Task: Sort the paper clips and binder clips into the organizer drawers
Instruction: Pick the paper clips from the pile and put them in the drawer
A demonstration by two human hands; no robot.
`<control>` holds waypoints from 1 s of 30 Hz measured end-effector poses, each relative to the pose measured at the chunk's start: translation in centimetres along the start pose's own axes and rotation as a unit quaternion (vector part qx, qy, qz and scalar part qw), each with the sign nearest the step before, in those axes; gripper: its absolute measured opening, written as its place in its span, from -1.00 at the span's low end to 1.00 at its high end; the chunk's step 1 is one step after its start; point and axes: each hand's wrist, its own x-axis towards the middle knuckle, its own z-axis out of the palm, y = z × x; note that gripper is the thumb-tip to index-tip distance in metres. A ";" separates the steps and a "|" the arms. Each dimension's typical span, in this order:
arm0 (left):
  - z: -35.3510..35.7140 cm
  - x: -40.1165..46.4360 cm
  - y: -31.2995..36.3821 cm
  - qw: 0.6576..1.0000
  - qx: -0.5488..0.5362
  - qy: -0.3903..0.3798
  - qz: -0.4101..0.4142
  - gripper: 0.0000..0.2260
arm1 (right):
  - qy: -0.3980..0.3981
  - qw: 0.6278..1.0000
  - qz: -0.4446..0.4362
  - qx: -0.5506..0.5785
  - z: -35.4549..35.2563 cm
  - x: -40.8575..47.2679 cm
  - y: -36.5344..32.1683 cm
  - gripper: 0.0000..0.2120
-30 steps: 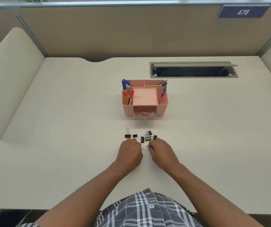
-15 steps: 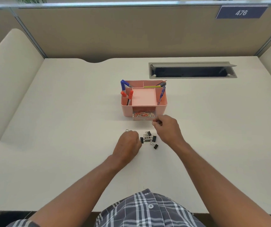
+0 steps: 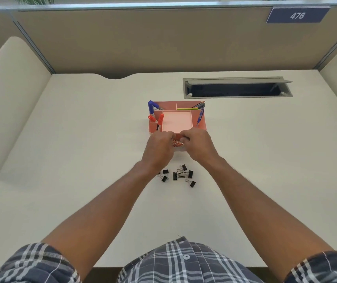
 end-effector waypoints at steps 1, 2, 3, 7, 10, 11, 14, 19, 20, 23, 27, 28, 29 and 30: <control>0.0 -0.4 -0.2 1.000 0.002 0.015 0.013 -0.84 | -0.001 1.000 -0.002 0.002 -0.1 -0.2 0.1 -0.81; 0.1 -1.0 -0.4 0.999 0.006 0.030 0.023 -0.84 | 0.008 1.000 -0.004 0.009 -0.1 -0.5 0.2 -0.81; 0.3 -1.7 -0.5 0.999 0.010 0.040 0.032 -0.83 | 0.027 0.999 -0.004 0.028 -0.1 -0.9 0.3 -0.81; 2.6 -5.9 -0.6 0.997 0.026 0.019 0.069 -0.78 | 0.086 0.993 0.010 0.082 0.7 -4.2 1.0 -0.81; 4.6 -9.1 -0.6 0.996 0.069 -0.038 0.051 -0.79 | 0.010 0.998 0.057 0.027 2.8 -6.7 2.6 -0.79; 5.1 -9.9 -0.6 0.994 0.083 -0.053 0.039 -0.80 | -0.030 0.997 0.072 0.006 3.5 -7.6 3.2 -0.77; 5.6 -11.3 -0.8 0.992 0.105 -0.074 0.019 -0.81 | -0.104 0.992 0.062 -0.022 5.2 -9.9 4.1 -0.70; 5.2 -12.8 -1.7 0.989 0.122 -0.083 0.006 -0.79 | -0.083 0.994 0.068 -0.010 5.9 -11.5 5.0 -0.79; 5.1 -13.1 -1.8 0.989 0.121 -0.080 0.004 -0.78 | -0.076 0.994 0.084 0.000 5.8 -11.5 5.3 -0.79; 5.1 -13.8 -2.1 0.991 0.111 -0.068 -0.002 -0.83 | -0.069 0.990 0.118 0.029 5.5 -11.2 5.7 -0.77; 5.1 -13.8 -2.3 0.995 0.089 -0.051 0.000 -0.91 | -0.073 0.990 0.117 0.007 5.4 -10.6 5.5 -0.70; 5.1 -13.7 -2.3 0.995 0.084 -0.053 0.000 -0.90 | -0.081 0.990 0.111 -0.009 5.4 -10.5 5.3 -0.70; 5.1 -13.6 -2.3 0.995 0.078 -0.060 -0.002 -0.88 | -0.087 0.990 0.106 -0.023 5.5 -10.3 5.1 -0.72; 5.0 -13.4 -2.2 0.995 0.072 -0.069 -0.004 -0.84 | -0.091 0.990 0.104 -0.032 5.5 -10.2 5.0 -0.75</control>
